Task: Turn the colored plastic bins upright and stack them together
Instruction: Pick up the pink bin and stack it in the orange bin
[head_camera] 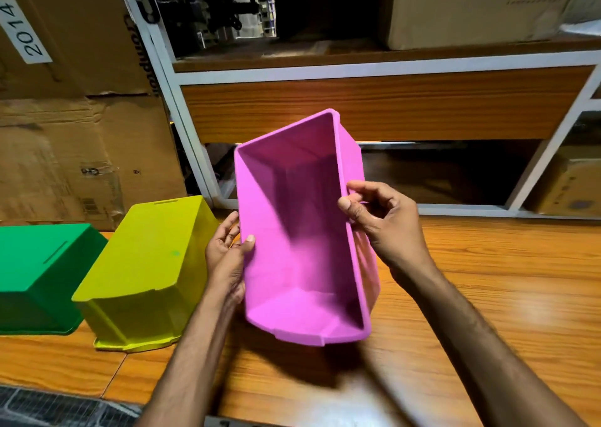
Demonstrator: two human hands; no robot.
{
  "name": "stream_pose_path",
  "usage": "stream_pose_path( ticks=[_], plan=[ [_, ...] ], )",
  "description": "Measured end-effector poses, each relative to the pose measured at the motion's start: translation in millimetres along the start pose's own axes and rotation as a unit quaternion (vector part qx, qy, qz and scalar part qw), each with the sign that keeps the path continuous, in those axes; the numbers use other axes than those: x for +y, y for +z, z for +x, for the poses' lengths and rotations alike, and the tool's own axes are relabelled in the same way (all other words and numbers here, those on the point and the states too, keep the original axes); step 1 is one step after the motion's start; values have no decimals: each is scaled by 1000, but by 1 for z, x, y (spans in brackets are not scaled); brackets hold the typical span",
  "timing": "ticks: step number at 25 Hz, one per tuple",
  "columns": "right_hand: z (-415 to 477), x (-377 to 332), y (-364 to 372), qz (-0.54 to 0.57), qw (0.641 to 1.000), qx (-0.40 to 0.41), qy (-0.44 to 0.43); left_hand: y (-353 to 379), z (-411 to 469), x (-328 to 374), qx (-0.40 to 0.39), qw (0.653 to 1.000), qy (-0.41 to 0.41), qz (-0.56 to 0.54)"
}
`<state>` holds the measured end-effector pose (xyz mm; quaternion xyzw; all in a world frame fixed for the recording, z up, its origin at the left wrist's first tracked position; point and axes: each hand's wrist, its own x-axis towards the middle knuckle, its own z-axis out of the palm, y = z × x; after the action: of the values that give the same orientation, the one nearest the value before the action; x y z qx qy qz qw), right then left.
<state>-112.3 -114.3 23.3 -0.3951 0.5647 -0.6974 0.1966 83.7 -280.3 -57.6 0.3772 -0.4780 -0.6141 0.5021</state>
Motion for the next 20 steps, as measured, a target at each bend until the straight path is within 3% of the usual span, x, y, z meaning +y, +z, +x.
stream_pose_path(
  ticks=[4, 6, 10, 13, 20],
  plan=[
    [-23, -3, -10, -86, 989, -109, 56, 7, -8, 11, -7, 999, -12, -39],
    [-29, -4, -13, -77, 981, -159, 75, 2, -9, 12, -6, 998, -26, -48],
    [-24, -2, -17, -7, 989, -128, 79, -2, -18, 11, -40, 996, -78, -4],
    [-12, 4, -30, -14, 992, -98, 79, -4, -30, 18, -71, 992, -97, 42],
    [12, 63, -64, 16, 982, -37, 187, 14, -50, 47, -100, 988, -84, 85]
  ],
)
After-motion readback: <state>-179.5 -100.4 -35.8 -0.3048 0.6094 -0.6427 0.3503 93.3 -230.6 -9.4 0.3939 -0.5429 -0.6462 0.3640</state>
